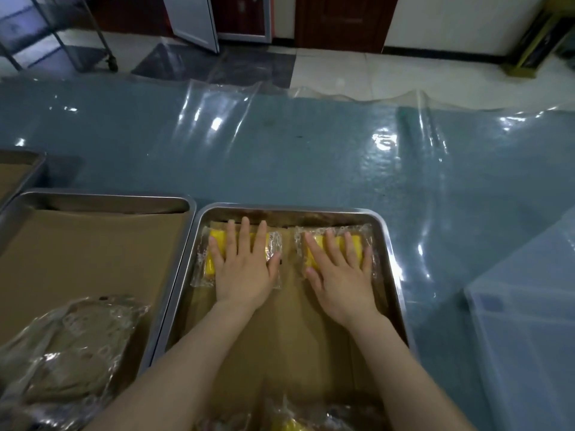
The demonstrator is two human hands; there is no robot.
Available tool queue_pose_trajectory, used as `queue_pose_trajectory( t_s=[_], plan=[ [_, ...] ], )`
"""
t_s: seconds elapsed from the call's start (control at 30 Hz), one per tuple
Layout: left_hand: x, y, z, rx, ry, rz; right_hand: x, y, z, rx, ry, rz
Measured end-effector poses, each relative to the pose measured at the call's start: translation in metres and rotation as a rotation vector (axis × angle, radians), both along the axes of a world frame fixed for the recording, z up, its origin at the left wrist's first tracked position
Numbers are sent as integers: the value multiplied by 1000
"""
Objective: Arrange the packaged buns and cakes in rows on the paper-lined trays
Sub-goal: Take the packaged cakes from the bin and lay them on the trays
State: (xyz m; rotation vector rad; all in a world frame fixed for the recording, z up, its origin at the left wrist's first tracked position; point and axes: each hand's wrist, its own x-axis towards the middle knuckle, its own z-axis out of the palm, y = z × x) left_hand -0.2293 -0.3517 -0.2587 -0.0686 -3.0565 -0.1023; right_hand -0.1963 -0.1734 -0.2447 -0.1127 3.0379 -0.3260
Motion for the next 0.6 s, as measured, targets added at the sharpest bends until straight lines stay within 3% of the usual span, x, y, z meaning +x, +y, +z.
queue_pose_trajectory(
  t_s=[0.17, 0.33, 0.47, 0.6],
  plan=[
    [-5, 3, 1, 33, 34, 27, 2, -5, -9, 85, 60, -22],
    [7, -4, 19, 384, 159, -120, 3, -7, -10, 87, 80, -47],
    [36, -17, 15, 349, 286, -240, 3, -7, -11, 98, 80, -52],
    [55, -24, 9, 235, 183, -252, 0, -7, -13, 109, 77, -57]
  ],
)
